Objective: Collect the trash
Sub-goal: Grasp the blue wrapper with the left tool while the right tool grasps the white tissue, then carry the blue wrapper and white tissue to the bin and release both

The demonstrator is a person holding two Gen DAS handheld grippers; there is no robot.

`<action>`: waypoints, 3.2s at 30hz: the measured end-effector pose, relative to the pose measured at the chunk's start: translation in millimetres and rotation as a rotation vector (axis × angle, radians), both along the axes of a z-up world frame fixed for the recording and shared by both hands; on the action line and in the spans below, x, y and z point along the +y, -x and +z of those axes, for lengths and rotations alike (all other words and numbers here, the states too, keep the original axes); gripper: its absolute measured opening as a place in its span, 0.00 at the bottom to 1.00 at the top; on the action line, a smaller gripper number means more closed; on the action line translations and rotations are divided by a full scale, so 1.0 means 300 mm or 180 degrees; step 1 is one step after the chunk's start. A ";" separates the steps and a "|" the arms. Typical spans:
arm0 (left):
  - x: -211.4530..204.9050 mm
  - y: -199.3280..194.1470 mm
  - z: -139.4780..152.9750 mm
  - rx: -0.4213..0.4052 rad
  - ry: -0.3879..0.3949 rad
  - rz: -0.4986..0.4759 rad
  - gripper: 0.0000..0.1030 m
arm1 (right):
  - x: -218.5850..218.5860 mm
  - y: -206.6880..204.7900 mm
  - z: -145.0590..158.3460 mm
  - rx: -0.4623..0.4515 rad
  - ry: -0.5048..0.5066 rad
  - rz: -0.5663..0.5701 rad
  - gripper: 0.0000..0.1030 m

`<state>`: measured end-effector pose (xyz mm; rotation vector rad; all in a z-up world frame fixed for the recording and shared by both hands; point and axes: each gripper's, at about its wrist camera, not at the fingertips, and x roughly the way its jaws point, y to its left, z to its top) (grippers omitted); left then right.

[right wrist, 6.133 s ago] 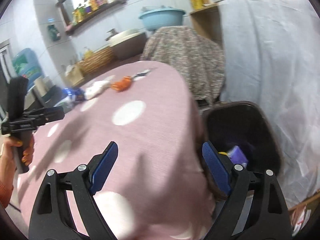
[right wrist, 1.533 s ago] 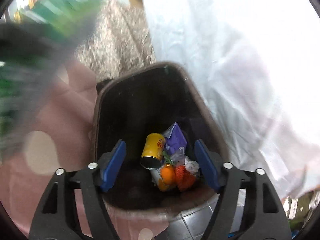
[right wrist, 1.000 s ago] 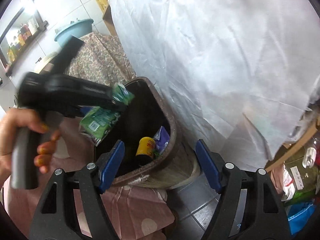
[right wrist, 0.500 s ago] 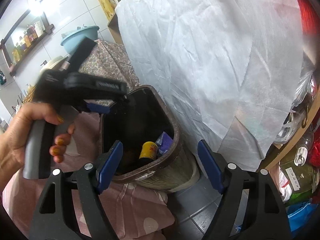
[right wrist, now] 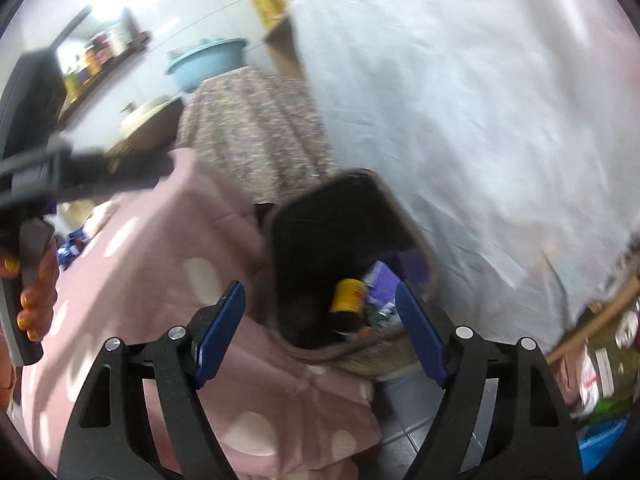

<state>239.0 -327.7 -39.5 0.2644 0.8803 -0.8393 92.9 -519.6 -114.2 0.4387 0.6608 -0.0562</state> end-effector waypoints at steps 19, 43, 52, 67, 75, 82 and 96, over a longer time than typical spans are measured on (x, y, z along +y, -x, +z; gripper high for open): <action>1.114 -0.210 0.099 -0.0695 -0.0382 0.1516 0.77 | 0.578 -0.269 0.283 -0.0309 0.0277 0.1493 0.79; 1.295 -0.405 -0.048 -0.0713 -0.0967 0.1491 0.12 | 1.040 -0.452 0.357 -0.0145 0.0575 0.2380 0.79; 1.303 -0.301 0.000 -0.0589 -0.0609 0.1590 0.12 | 1.264 -0.762 0.349 -0.0021 0.1058 0.2395 0.79; 1.347 -0.233 0.027 -0.0446 -0.0346 0.1742 0.12 | 1.434 -1.025 0.205 0.0426 0.1675 0.2198 0.51; 1.326 -0.216 0.020 -0.0443 -0.0288 0.1750 0.12 | 1.328 -0.990 0.248 0.0271 0.1362 0.2072 0.16; 1.252 -0.155 0.048 -0.0521 -0.0160 0.1671 0.12 | 1.207 -0.838 0.319 -0.0030 0.1014 0.2083 0.16; 0.892 0.027 0.076 -0.0361 0.0318 0.1119 0.12 | 0.756 -0.310 0.409 -0.0552 0.0579 0.1682 0.16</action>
